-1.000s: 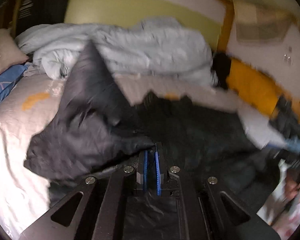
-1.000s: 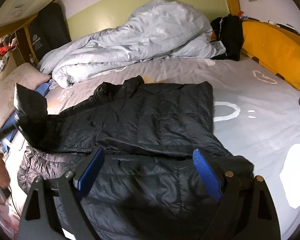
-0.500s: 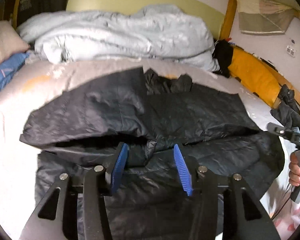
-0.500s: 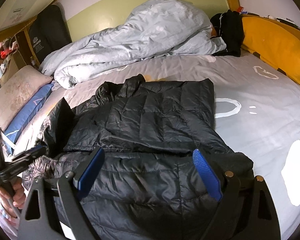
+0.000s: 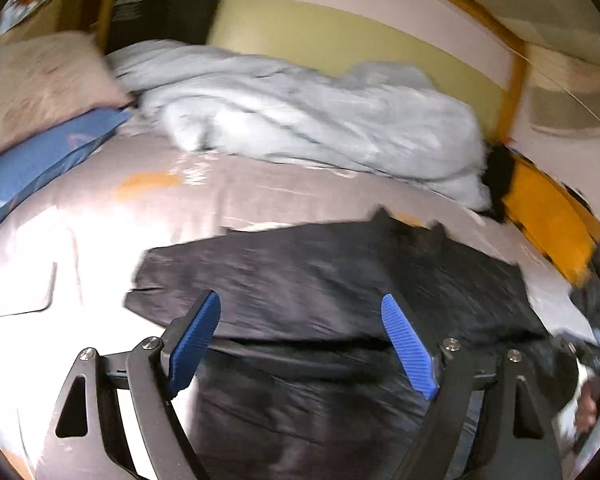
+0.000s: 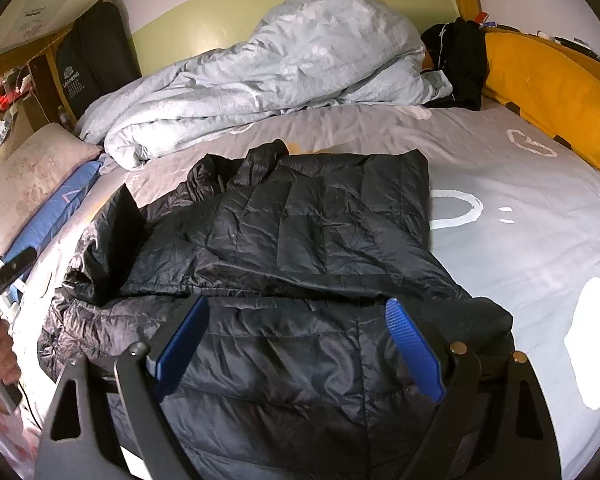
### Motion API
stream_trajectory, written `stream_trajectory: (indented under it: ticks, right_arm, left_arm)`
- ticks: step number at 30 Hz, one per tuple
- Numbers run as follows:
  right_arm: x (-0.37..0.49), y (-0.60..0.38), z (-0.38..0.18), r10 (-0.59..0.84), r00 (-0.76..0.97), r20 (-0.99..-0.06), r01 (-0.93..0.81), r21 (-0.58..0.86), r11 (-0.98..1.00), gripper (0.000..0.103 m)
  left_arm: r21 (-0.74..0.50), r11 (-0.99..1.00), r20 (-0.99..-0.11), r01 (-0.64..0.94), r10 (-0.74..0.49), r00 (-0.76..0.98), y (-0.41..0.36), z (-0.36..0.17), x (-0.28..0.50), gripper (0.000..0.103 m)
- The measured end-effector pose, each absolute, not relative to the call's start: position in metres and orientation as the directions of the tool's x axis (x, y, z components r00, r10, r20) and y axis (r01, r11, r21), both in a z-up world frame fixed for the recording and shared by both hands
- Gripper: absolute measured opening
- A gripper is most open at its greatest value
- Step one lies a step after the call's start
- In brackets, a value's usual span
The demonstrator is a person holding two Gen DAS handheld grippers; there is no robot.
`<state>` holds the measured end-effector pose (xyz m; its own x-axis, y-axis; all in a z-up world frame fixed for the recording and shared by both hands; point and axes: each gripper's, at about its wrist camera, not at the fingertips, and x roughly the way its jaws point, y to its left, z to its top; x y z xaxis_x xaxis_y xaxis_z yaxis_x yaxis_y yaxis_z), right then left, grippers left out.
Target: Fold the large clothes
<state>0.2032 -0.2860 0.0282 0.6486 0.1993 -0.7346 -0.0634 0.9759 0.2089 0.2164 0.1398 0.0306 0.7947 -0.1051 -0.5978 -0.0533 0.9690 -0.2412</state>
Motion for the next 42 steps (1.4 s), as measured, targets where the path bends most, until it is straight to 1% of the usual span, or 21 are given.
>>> stream_trajectory:
  ticks: [2,6,7,10,14,16,19,23,24,26,27,28,29,30,32,35,39,42]
  right_arm:
    - [0.204,-0.286,0.027,0.201,0.646,-0.736,-0.064,0.21,0.976,0.089]
    - [0.204,-0.284,0.026,0.203,0.641,-0.74,-0.071,0.206,0.976,0.089]
    - [0.204,-0.284,0.025,0.203,0.64,-0.741,-0.073,0.204,0.976,0.089]
    - [0.205,-0.283,0.025,0.205,0.638,-0.742,-0.076,0.203,0.976,0.089]
    - [0.205,-0.284,0.025,0.205,0.637,-0.743,-0.077,0.204,0.976,0.089]
    - [0.205,-0.284,0.025,0.205,0.635,-0.744,-0.077,0.204,0.976,0.089]
    - [0.205,-0.284,0.024,0.202,0.633,-0.747,-0.077,0.2,0.977,0.089]
    - [0.207,-0.286,0.022,0.201,0.629,-0.751,-0.07,0.203,0.977,0.089]
    - [0.207,-0.286,0.022,0.2,0.629,-0.752,-0.068,0.203,0.977,0.089]
    - [0.208,-0.286,0.021,0.2,0.626,-0.754,-0.069,0.201,0.977,0.089]
    - [0.208,-0.286,0.021,0.2,0.624,-0.755,-0.071,0.2,0.977,0.089]
    - [0.208,-0.285,0.02,0.2,0.623,-0.756,-0.073,0.198,0.977,0.089]
    - [0.208,-0.284,0.02,0.2,0.621,-0.758,-0.075,0.196,0.978,0.089]
    - [0.208,-0.284,0.02,0.199,0.619,-0.759,-0.077,0.194,0.978,0.089]
    - [0.208,-0.283,0.02,0.198,0.619,-0.76,-0.081,0.189,0.979,0.089]
    - [0.206,-0.283,0.023,0.193,0.626,-0.755,-0.08,0.183,0.98,0.089]
    - [0.206,-0.287,0.03,0.186,0.644,-0.742,-0.065,0.189,0.98,0.089]
    - [0.205,-0.294,0.039,0.192,0.662,-0.724,-0.048,0.215,0.975,0.089]
  left_arm:
    - [-0.274,0.955,-0.626,-0.111,-0.09,0.775,0.167,0.025,0.228,0.083]
    - [-0.374,0.886,-0.684,-0.275,-0.064,0.727,0.226,0.002,0.244,0.083]
    - [-0.371,0.88,-0.7,-0.296,-0.056,0.712,0.233,-0.003,0.246,0.083]
    - [-0.31,0.89,-0.742,-0.333,-0.008,0.67,0.239,-0.016,0.254,0.083]
    - [-0.269,0.9,-0.785,-0.344,0.002,0.62,0.235,-0.042,0.27,0.083]
    - [-0.291,0.894,-0.8,-0.34,-0.033,0.599,0.237,-0.054,0.278,0.082]
    - [-0.363,0.866,-0.815,-0.345,-0.115,0.569,0.242,-0.073,0.286,0.082]
    - [-0.409,0.839,-0.811,-0.358,-0.154,0.564,0.247,-0.082,0.288,0.081]
    - [-0.415,0.836,-0.809,-0.36,-0.157,0.567,0.248,-0.084,0.287,0.079]
    - [-0.395,0.843,-0.816,-0.364,-0.14,0.561,0.246,-0.084,0.288,0.066]
    - [-0.363,0.859,-0.825,-0.361,-0.117,0.552,0.243,-0.084,0.289,0.049]
    - [-0.338,0.873,-0.829,-0.351,-0.099,0.551,0.24,-0.082,0.289,0.023]
    - [-0.328,0.887,-0.825,-0.326,-0.1,0.556,0.236,-0.079,0.289,0.011]
    - [-0.339,0.894,-0.813,-0.294,-0.121,0.569,0.232,-0.076,0.289,0.004]
    - [-0.32,0.912,-0.784,-0.257,-0.103,0.613,0.222,-0.061,0.285,0.003]
    - [-0.277,0.947,-0.707,-0.164,-0.085,0.702,0.198,-0.027,0.27,0.003]
    - [-0.263,0.965,-0.585,-0.018,-0.145,0.798,0.152,0.031,0.246,0.003]
    - [-0.23,0.972,-0.533,0.053,-0.171,0.829,0.11,0.068,0.237,0.003]
